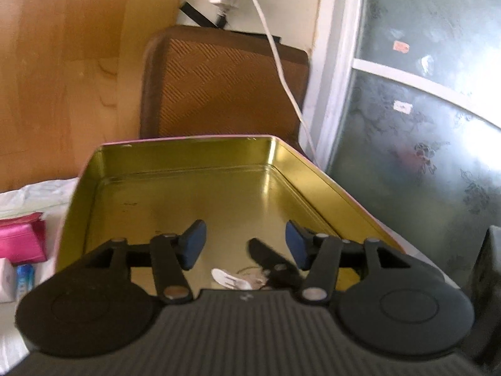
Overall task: Organize rigid objects
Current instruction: 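Move the right tool back to the white-and-orange vitamin bottle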
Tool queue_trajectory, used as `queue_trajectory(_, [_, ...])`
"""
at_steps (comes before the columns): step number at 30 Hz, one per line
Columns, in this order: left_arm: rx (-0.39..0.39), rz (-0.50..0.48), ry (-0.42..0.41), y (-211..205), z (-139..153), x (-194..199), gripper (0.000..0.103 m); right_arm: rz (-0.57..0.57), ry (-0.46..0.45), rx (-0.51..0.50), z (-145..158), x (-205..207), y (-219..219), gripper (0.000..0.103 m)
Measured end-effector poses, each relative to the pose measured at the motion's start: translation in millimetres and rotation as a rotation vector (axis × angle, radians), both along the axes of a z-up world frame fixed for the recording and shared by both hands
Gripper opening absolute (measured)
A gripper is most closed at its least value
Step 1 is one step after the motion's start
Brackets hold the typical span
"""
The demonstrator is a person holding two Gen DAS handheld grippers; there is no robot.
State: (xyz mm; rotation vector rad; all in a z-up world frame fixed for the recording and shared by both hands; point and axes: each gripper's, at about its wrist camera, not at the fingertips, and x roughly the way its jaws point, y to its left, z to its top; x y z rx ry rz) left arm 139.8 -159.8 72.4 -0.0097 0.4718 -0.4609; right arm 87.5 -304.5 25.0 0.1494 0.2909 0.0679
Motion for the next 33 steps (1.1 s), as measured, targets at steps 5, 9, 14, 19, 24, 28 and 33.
queue_trajectory(5, [0.082,0.124,-0.061,20.2,8.2,-19.5,0.062,-0.019,-0.036,0.028,0.0,-11.0,-5.3,0.054])
queue_trajectory(9, [0.119,0.223,-0.076,47.0,11.1,-41.9,0.063,-0.028,-0.059,0.046,-0.8,-18.5,-8.9,0.055])
queue_trajectory(14, [0.133,0.314,-0.059,83.8,4.2,-69.8,0.066,-0.033,-0.062,0.048,2.1,-14.0,-10.1,0.055])
queue_trajectory(19, [0.128,0.385,-0.036,117.8,-1.4,-81.4,0.067,-0.047,-0.059,0.035,2.9,-13.1,-8.8,0.057])
queue_trajectory(24, [0.126,0.439,-0.027,145.8,-6.6,-89.7,0.067,-0.088,-0.09,0.03,6.4,-23.0,-7.3,0.057])
queue_trajectory(28, [0.107,0.493,-0.013,172.3,-14.1,-93.2,0.067,-0.063,-0.141,0.056,17.2,-43.2,5.7,0.057])
queue_trajectory(33, [0.063,0.563,0.002,215.6,-28.6,-94.4,0.067,0.076,-0.15,0.046,36.9,-51.5,45.3,0.061])
